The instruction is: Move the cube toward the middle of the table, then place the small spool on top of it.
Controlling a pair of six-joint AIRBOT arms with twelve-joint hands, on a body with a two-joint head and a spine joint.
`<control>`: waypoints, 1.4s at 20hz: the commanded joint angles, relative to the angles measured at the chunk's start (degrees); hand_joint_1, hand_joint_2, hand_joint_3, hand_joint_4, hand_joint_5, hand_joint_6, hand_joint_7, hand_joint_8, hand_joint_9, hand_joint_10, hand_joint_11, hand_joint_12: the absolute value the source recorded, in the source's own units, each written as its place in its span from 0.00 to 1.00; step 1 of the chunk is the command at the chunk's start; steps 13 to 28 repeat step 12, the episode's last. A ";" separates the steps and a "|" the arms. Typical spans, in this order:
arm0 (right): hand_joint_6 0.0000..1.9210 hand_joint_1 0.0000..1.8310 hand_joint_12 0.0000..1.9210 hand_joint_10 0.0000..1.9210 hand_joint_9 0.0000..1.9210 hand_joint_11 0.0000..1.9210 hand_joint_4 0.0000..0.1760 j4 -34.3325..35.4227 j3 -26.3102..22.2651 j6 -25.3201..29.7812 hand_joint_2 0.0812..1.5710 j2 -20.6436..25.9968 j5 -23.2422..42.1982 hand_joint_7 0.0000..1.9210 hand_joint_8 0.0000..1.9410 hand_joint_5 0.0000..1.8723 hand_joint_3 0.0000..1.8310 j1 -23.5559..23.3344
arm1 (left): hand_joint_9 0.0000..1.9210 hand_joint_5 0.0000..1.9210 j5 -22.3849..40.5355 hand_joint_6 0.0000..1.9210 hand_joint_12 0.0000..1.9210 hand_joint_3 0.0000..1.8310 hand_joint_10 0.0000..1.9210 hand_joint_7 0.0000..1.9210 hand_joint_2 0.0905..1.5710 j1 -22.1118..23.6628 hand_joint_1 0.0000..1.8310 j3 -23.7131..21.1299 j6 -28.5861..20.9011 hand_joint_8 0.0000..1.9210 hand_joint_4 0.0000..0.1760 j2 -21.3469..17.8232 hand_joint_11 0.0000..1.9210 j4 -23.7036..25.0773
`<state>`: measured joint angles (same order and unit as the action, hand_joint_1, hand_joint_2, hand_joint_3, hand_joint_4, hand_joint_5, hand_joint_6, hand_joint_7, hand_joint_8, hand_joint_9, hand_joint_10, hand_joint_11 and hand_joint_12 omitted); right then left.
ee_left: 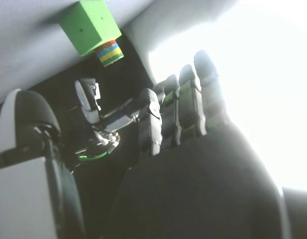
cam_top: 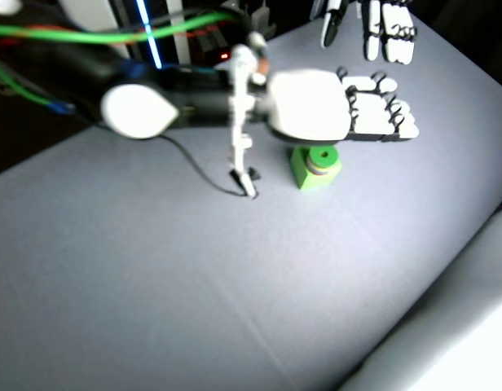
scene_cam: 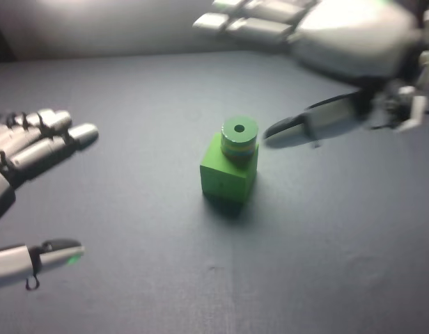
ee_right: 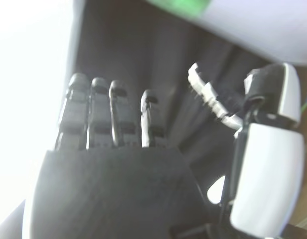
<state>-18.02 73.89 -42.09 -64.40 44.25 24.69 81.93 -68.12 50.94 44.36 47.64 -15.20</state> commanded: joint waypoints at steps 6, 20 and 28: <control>0.00 0.29 0.00 0.00 0.00 0.00 1.00 15.02 -8.85 0.07 0.69 9.38 34.71 0.00 0.00 0.00 0.01 16.42 | 0.00 0.00 16.22 0.00 0.09 0.00 0.00 0.00 0.62 0.66 0.41 0.10 -1.61 0.00 0.92 -0.09 0.01 -0.01; 0.00 0.27 0.17 0.00 0.03 0.00 0.98 25.22 -15.55 -3.18 0.80 15.47 56.78 0.00 0.00 0.00 0.00 29.41 | 0.05 0.19 17.06 0.03 0.14 0.02 0.00 0.02 0.79 7.68 0.02 1.96 -3.62 0.00 0.34 0.81 0.00 2.28; 0.00 0.27 0.17 0.00 0.03 0.00 0.98 25.22 -15.55 -3.18 0.80 15.47 56.78 0.00 0.00 0.00 0.00 29.41 | 0.05 0.19 17.06 0.03 0.14 0.02 0.00 0.02 0.79 7.68 0.02 1.96 -3.62 0.00 0.34 0.81 0.00 2.28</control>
